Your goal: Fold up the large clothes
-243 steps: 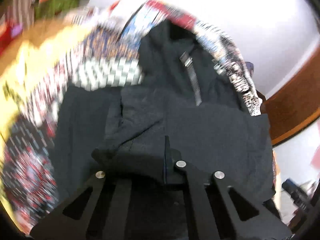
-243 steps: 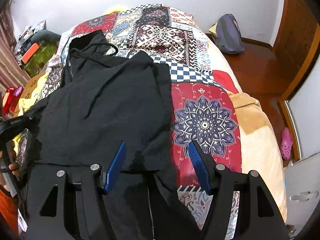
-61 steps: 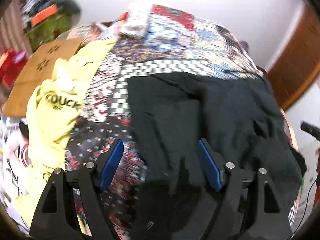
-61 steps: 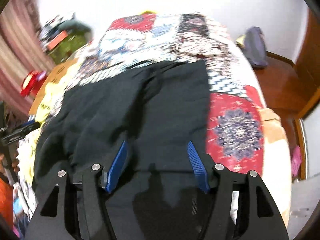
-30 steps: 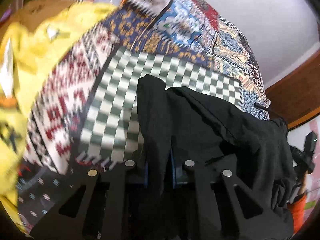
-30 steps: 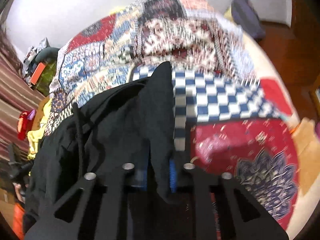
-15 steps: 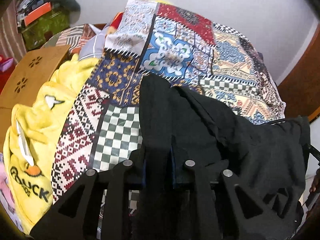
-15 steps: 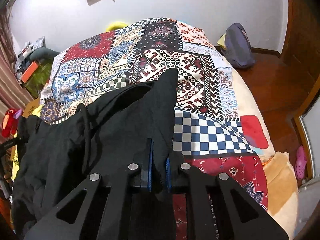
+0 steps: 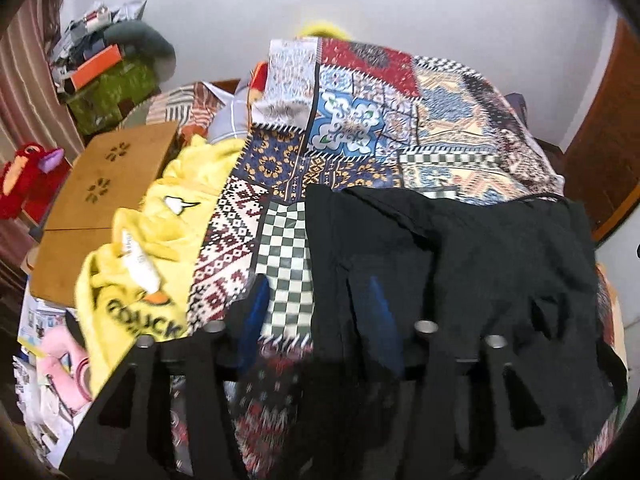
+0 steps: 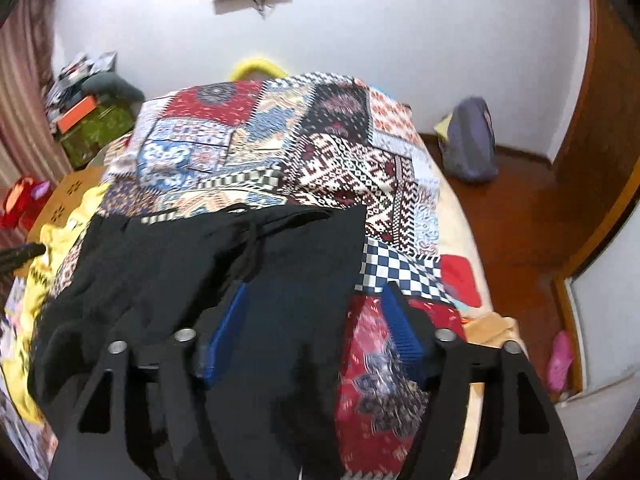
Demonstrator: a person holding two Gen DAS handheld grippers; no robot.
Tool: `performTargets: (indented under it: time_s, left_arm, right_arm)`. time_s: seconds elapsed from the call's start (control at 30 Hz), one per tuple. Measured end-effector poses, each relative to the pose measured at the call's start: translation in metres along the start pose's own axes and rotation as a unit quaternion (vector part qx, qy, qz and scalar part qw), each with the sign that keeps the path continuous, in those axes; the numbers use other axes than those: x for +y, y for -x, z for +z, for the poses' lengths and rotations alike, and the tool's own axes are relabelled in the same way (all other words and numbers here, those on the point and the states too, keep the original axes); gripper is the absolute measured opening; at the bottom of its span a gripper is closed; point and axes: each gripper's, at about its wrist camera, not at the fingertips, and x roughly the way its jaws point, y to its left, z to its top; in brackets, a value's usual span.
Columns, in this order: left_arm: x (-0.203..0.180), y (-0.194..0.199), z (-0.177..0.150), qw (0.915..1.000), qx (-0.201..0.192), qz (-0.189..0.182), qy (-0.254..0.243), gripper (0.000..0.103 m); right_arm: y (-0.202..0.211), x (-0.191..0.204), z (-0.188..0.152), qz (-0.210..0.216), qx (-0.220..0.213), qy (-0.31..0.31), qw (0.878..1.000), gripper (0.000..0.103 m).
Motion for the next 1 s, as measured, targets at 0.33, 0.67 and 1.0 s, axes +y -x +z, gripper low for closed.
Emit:
performTargets:
  time_s: [0.33,0.67,1.0]
  left_arm:
    - [0.021,0.059,-0.065,0.9999,0.016,-0.001,-0.001,0.089]
    - [0.064,0.029,-0.157,0.9925,0.113,-0.015,0.044,0.089]
    - [0.064,0.005,-0.210,0.9844,0.146,-0.061,0.078,0.071]
  right_arm:
    - [0.062,0.009,-0.048,0.019,0.001,0.015,1.000,0.076]
    - [0.055,-0.021,-0.117,0.020,0.070,-0.052,0.996,0.076]
    - [0.023,-0.045,-0.174,0.019,0.144,-0.109,0.983,0.076]
